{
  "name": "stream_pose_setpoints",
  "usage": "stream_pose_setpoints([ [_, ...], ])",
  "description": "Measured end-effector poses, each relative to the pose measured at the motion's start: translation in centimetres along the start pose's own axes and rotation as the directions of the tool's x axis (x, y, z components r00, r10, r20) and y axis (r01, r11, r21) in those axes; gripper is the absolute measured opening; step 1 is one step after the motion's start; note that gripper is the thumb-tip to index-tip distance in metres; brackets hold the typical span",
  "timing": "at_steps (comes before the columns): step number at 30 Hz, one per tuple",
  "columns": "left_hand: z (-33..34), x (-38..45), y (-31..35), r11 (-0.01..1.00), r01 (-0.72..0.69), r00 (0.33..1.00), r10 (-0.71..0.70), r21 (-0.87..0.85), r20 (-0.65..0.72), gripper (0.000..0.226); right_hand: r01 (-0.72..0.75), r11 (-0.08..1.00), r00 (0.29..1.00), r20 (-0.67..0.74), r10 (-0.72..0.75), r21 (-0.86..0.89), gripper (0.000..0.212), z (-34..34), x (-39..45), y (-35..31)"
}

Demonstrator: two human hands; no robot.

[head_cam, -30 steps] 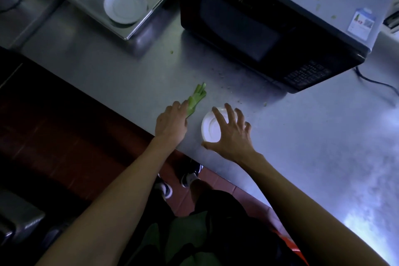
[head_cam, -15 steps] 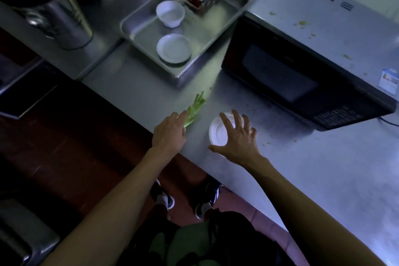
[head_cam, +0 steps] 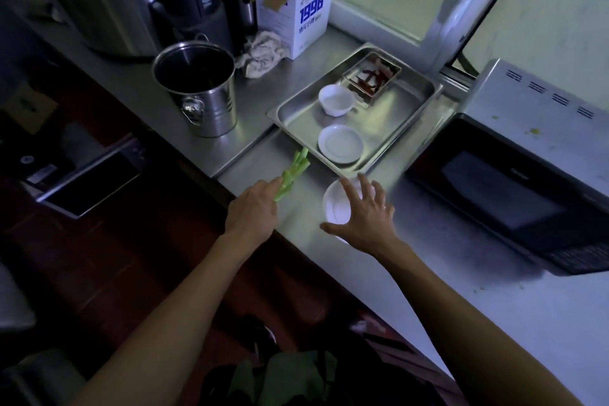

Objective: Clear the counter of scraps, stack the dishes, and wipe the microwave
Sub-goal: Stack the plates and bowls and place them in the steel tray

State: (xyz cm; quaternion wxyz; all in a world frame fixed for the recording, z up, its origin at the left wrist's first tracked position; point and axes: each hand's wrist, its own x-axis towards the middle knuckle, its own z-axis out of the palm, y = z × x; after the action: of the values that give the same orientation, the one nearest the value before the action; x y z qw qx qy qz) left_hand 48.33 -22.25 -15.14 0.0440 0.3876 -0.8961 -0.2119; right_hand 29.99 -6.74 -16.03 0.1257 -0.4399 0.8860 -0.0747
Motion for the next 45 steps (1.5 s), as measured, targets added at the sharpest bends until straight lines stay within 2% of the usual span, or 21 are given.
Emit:
stream_pose_setpoints([
  [7, -1.5, 3.4, -2.2, 1.000, -0.027, 1.000, 0.027, -0.008, -0.007, 0.055, -0.018, 1.000, 1.000, -0.023, 0.018, 0.003, 0.109, -0.1, 3.2, -1.9],
  [14, -2.8, 9.2, -3.2, 0.997, -0.076, 0.997, 0.076, 0.001, 0.005, 0.055, -0.073, 0.992, 0.995, -0.066, 0.080, 0.105, 0.108, 0.1, 8.4, -2.0],
  [26, -3.7, 21.3, -1.1, 0.987, -0.147, 0.988, 0.144, 0.071, 0.050, 0.052, -0.179, 0.961, 0.977, -0.076, 0.199, 0.211, 0.105, -0.6, 19.4, 0.1],
  [30, -3.0, 24.1, -0.1, 0.980, -0.175, 0.984, 0.172, 0.099, 0.038, 0.044, -0.212, 0.958, 0.976, -0.011, 0.218, 0.193, 0.106, 0.0, 22.5, 1.4],
  [35, -2.0, 26.2, 0.6, 0.980, -0.173, 0.981, 0.163, 0.096, 0.105, 0.051, -0.227, 0.964, 0.974, 0.058, 0.221, 0.136, 0.106, 2.1, 24.8, 2.2],
  [45, -0.3, 28.9, 0.3, 0.976, -0.207, 0.973, 0.198, 0.068, 0.118, 0.052, -0.228, 0.973, 0.960, 0.178, 0.217, 0.041, 0.109, 5.7, 27.9, 2.4],
])
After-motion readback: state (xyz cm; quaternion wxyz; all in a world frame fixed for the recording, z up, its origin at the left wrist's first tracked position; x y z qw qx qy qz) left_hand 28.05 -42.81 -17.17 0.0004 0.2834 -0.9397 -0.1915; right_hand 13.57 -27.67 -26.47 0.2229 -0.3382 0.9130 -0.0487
